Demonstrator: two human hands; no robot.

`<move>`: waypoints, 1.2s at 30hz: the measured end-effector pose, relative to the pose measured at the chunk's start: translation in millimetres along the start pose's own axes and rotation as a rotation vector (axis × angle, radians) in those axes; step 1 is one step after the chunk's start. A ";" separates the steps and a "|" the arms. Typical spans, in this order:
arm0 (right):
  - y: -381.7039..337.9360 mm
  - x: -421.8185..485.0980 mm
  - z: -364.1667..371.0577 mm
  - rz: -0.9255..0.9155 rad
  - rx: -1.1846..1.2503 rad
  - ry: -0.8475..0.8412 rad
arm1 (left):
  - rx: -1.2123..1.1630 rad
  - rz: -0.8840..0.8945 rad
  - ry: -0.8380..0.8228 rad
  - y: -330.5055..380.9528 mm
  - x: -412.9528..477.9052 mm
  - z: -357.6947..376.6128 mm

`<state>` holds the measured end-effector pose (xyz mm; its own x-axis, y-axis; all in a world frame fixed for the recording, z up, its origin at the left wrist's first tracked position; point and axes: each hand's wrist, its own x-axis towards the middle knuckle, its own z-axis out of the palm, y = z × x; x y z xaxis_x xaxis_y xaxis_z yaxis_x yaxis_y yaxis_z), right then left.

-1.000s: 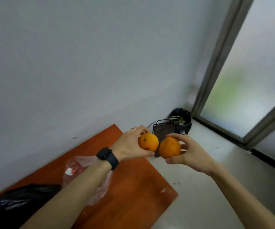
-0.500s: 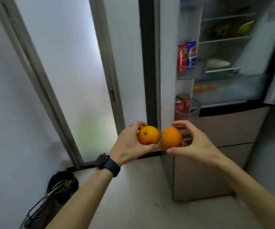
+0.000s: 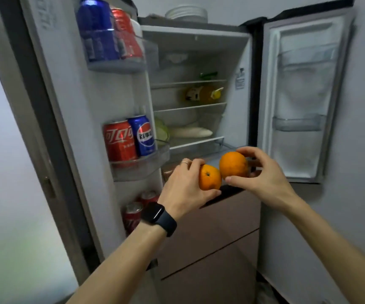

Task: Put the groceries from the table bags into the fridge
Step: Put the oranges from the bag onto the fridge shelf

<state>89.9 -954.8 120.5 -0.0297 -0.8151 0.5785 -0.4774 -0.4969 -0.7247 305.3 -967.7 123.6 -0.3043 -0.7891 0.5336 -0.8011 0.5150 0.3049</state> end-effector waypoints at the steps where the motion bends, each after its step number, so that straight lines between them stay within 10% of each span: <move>1: 9.0 18.3 -3.9 -0.005 -0.020 0.004 | 0.023 0.008 -0.007 -0.8 20.1 8.4; 17: 131.2 303.4 35.5 -0.104 -0.402 -0.295 | 0.128 -0.387 0.089 -97.7 250.4 101.5; 27: 206.6 399.8 170.4 -0.244 -0.705 -1.016 | 0.466 -0.760 -0.716 -208.4 296.5 127.3; 36: 229.9 398.0 259.7 -0.421 -0.893 -1.339 | 0.494 -0.791 -0.810 -244.6 320.5 156.2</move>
<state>196.3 -1470.8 86.9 0.7225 -0.5733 -0.3864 -0.5891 -0.8030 0.0901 323.2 -1398.9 96.8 0.2620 -0.8962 -0.3581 -0.9650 -0.2411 -0.1029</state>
